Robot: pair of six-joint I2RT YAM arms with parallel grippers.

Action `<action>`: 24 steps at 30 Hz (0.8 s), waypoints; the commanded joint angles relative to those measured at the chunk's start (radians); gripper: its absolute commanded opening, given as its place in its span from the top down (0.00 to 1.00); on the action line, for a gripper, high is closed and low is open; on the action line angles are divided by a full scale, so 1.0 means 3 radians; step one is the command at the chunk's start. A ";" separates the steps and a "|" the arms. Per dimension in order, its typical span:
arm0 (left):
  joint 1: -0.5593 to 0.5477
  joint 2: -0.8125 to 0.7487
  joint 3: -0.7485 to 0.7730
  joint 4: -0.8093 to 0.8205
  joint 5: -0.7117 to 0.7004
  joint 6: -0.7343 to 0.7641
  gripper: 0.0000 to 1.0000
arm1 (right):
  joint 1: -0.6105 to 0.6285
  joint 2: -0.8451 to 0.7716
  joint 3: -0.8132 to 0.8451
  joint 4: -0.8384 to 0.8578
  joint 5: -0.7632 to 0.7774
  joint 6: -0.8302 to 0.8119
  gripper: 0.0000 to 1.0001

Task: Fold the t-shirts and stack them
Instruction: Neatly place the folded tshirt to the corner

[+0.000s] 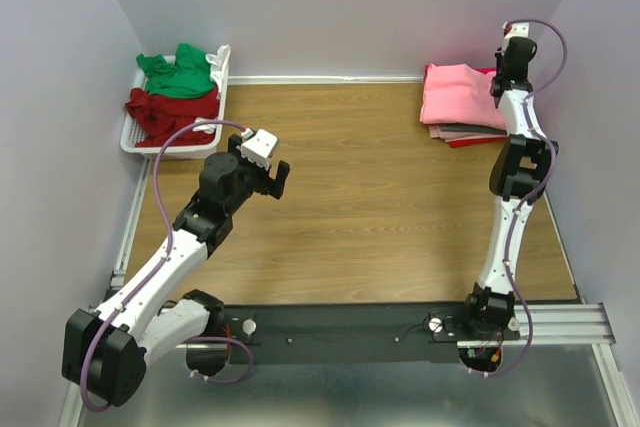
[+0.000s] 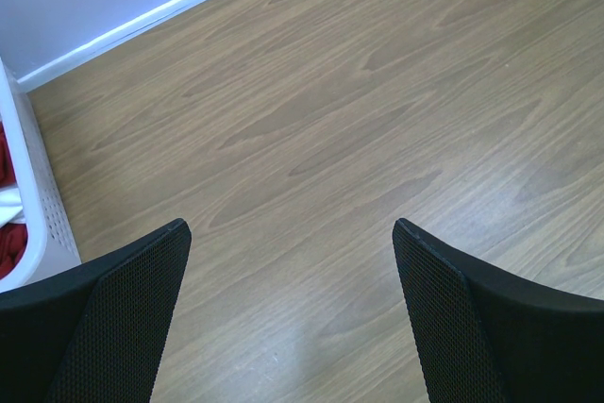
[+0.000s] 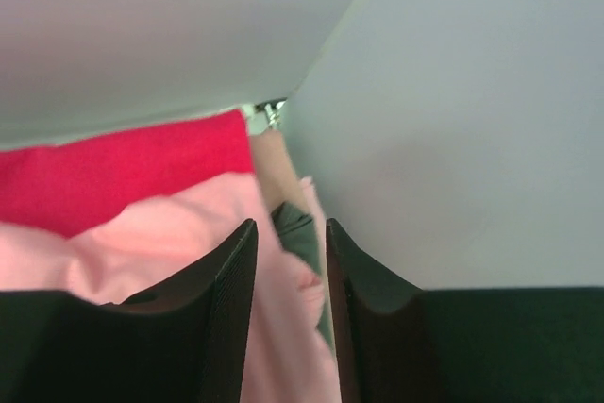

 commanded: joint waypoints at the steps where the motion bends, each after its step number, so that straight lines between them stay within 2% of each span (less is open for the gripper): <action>1: -0.0016 -0.0008 0.0098 0.0007 0.0035 -0.0021 0.05 | 0.0058 -0.0312 -0.0283 0.0064 -0.0262 -0.0058 0.55; 4: -0.0016 -0.0028 0.0098 0.0007 0.0030 -0.0026 0.05 | 0.0181 -0.0567 -0.0585 0.0054 -0.0477 -0.0109 0.42; 10: -0.0016 -0.0100 0.0098 0.0002 0.0025 -0.0031 0.05 | 0.0523 -0.0895 -0.0892 0.0059 -0.0207 -0.0140 0.40; 14: -0.0016 -0.0136 0.0093 0.0002 0.0015 -0.0031 0.05 | 0.0631 -0.1079 -0.1112 0.0064 -0.0308 -0.0125 0.39; 15: -0.0016 -0.0136 0.0098 0.0002 0.0015 -0.0031 0.05 | 0.0651 -0.1140 -0.1188 0.0059 -0.0415 -0.0090 0.36; 17: -0.0016 -0.0161 0.0093 0.0002 -0.0001 -0.0036 0.05 | 0.0657 -0.1344 -0.1480 -0.0018 -0.1139 -0.0089 0.31; 20: -0.0016 -0.0177 0.0098 0.0012 -0.0011 -0.0041 0.05 | 0.0738 -0.1447 -0.1613 -0.0380 -0.1923 -0.0161 0.30; 23: -0.0016 -0.0167 0.0078 0.0043 -0.0006 -0.0046 0.04 | 0.0942 -0.1437 -0.1711 -0.0416 -0.1777 -0.0049 0.32; 24: -0.0016 -0.0156 0.0073 0.0053 -0.0011 -0.0036 0.05 | 0.1075 -0.1397 -0.1716 -0.0411 -0.1513 -0.0048 0.32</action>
